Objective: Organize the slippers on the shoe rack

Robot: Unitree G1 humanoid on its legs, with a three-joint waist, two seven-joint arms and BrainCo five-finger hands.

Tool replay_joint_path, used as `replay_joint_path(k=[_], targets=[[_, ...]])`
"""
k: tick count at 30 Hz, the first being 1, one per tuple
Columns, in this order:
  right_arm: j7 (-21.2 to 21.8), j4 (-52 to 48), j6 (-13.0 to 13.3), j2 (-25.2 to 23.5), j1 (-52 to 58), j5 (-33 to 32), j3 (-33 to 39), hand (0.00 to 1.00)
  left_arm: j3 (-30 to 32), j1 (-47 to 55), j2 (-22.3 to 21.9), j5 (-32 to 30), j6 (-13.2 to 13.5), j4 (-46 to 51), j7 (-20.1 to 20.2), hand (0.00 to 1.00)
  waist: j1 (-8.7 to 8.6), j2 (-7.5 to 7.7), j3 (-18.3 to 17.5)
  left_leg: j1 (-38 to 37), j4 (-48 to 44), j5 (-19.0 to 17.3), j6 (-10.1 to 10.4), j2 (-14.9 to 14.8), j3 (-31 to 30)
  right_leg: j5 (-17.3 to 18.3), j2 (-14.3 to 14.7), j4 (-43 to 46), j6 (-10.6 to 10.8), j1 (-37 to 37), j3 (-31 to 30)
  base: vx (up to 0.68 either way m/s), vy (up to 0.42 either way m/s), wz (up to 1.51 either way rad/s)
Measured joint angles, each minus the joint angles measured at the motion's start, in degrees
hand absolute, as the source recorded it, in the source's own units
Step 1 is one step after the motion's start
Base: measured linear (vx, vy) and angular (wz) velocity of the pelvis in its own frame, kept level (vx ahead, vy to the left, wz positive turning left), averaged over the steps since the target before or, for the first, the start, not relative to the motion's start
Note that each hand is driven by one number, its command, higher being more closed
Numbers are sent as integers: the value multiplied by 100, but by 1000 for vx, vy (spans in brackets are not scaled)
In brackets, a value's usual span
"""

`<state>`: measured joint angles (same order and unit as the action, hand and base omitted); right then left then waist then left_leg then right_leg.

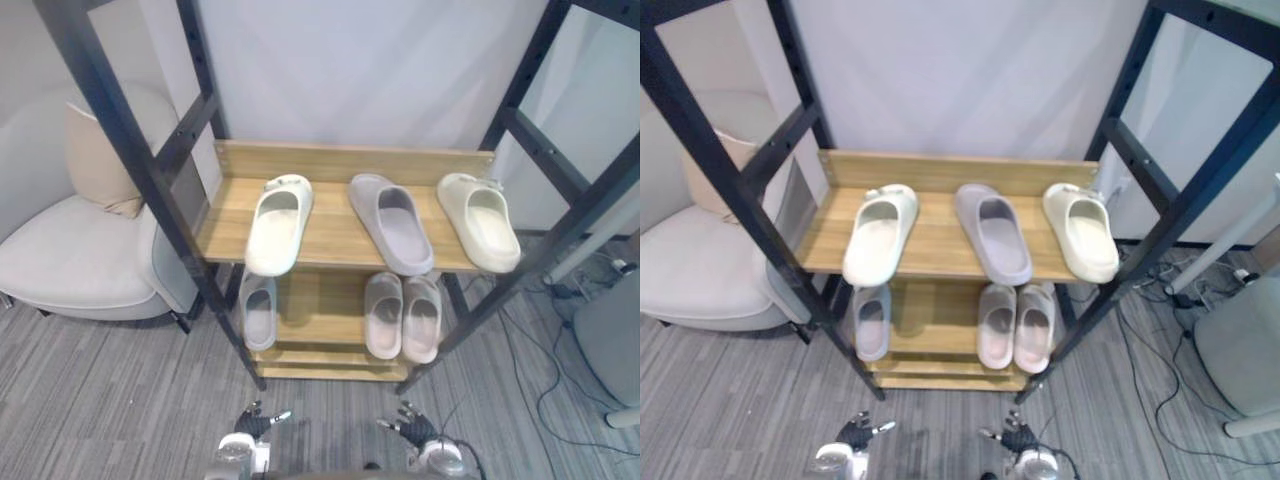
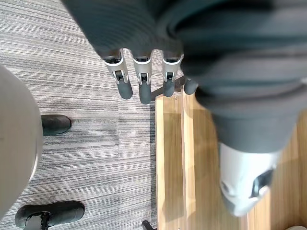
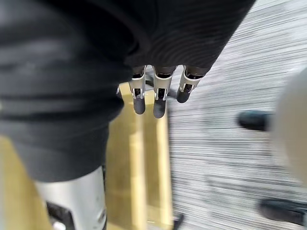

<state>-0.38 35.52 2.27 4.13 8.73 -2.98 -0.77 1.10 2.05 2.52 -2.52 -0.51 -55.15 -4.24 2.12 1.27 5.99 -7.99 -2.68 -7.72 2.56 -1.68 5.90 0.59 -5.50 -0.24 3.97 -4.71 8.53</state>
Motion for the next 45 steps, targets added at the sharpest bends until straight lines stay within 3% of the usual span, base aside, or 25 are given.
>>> replay_joint_path(k=[7, 8, 16, 30, 36, 45], targets=[[-25, -2085, 68, 255, 606, 73, 296, 0, 3, 223, 83, 18, -15, 234, -56, 0, -36, -29, 12, 10, 51, -3, 3, -46, 145, -27, 50, -2, -20, 81, -150, -12, -11, -12], [-32, -2619, 75, 263, 795, 87, 416, 0, 3, 262, 85, 17, -16, 250, -53, 0, -106, -44, 20, 12, 56, -3, 3, -48, 148, -27, 53, -6, -20, 85, -167, 0, 0, 0], [-186, -4224, 202, 131, 1119, 475, 752, 0, 2, 446, 62, -16, -10, 404, -1, 0, -198, -69, 6, 5, 83, -8, 11, -90, 289, -48, 85, -8, -23, 151, -298, -12, -11, -8], [-179, -5651, 562, 201, 896, 465, 762, 0, -225, 476, 121, -251, 23, 373, 180, 0, -214, -106, -65, 127, 40, -16, -7, -69, 287, -72, 58, 21, -16, 268, -333, -4, -2, 0], [-185, -5734, 628, 370, 470, 462, 1074, 0, -224, 481, 120, -304, 78, 339, 229, 0, -216, -110, -85, 160, -1, -34, -36, -50, 258, -72, 35, 36, -15, 273, -312, -3, 0, 1], [-184, -5707, 630, 1099, -414, 273, 1180, 0, -221, 489, 123, -414, 142, 325, 348, 0, -215, -87, -129, 205, -16, -37, -45, -26, 176, -66, 10, 50, -8, 283, -256, -10, -2, 3]])
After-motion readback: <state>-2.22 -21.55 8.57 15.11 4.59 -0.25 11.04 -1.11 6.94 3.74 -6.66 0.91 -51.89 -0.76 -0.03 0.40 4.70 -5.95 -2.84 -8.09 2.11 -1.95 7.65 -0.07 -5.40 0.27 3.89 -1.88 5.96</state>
